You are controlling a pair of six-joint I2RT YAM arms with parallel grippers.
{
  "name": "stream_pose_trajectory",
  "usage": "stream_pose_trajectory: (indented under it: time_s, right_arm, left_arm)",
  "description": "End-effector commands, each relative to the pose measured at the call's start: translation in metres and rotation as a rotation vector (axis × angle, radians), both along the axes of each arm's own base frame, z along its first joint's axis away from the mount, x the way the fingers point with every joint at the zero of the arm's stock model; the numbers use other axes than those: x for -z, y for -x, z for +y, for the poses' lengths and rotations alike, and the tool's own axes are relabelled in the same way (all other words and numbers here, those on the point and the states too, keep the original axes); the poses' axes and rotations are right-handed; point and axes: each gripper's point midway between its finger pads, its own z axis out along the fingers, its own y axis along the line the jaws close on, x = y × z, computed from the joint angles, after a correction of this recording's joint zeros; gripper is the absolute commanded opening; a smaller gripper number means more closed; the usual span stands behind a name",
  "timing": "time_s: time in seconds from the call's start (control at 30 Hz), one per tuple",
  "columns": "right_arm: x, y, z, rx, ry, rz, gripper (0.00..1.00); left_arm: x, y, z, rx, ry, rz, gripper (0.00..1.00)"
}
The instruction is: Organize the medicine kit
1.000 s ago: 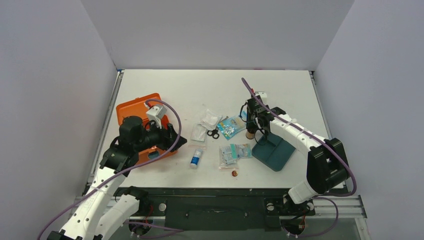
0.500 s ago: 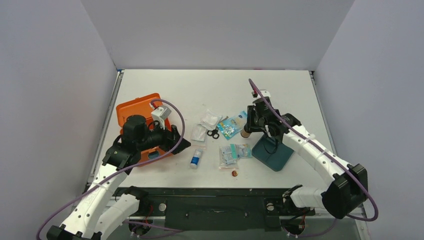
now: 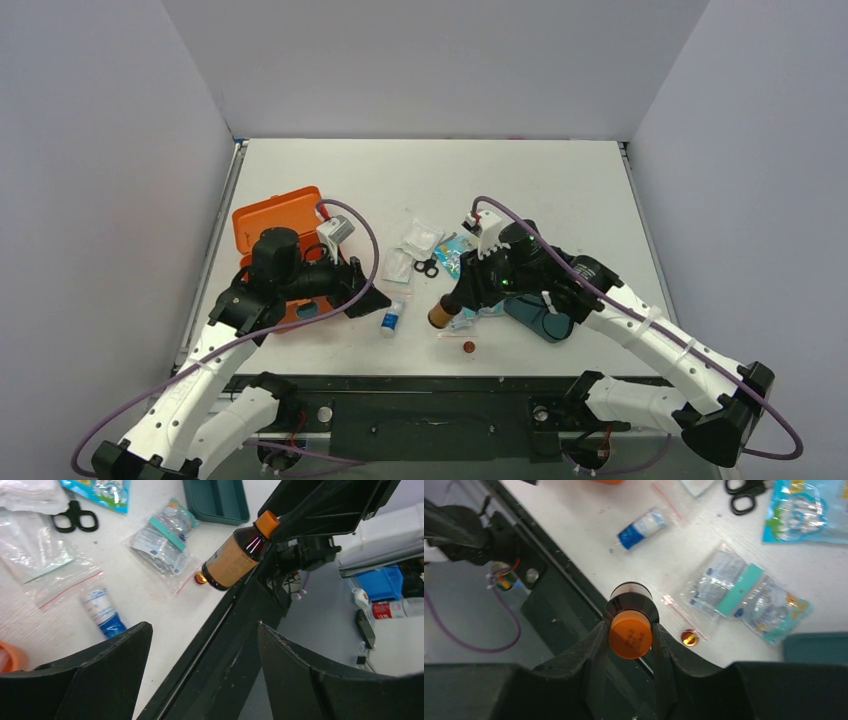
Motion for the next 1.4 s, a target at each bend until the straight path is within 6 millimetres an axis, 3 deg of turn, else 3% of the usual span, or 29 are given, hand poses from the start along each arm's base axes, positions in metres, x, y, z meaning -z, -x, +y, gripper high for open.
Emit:
stream_pose_trajectory:
  time_s: [0.0,0.23,0.47,0.83,1.37]
  right_arm:
    - [-0.055,0.030,0.034,-0.193,-0.222,-0.043,0.00]
    - [-0.086,0.060,0.069,-0.338,-0.399,-0.019,0.00]
    - [-0.106,0.081,0.088,-0.420,-0.484,-0.015,0.00]
    - [-0.125,0.081,0.090,-0.409,-0.543,-0.045,0.00]
    - [-0.139,0.080,0.093,-0.378,-0.622,-0.040,0.00]
  left_arm:
    - [-0.041,0.024,-0.017,0.151,0.102,-0.058,0.75]
    - [-0.047,0.055,-0.029,0.288,0.112,-0.060,0.75]
    - [-0.047,0.077,-0.033,0.379,0.118,-0.065,0.75]
    - [-0.066,0.107,-0.034,0.514,0.220,-0.108,0.74]
    - [-0.065,0.111,-0.034,0.532,0.239,-0.107,0.64]
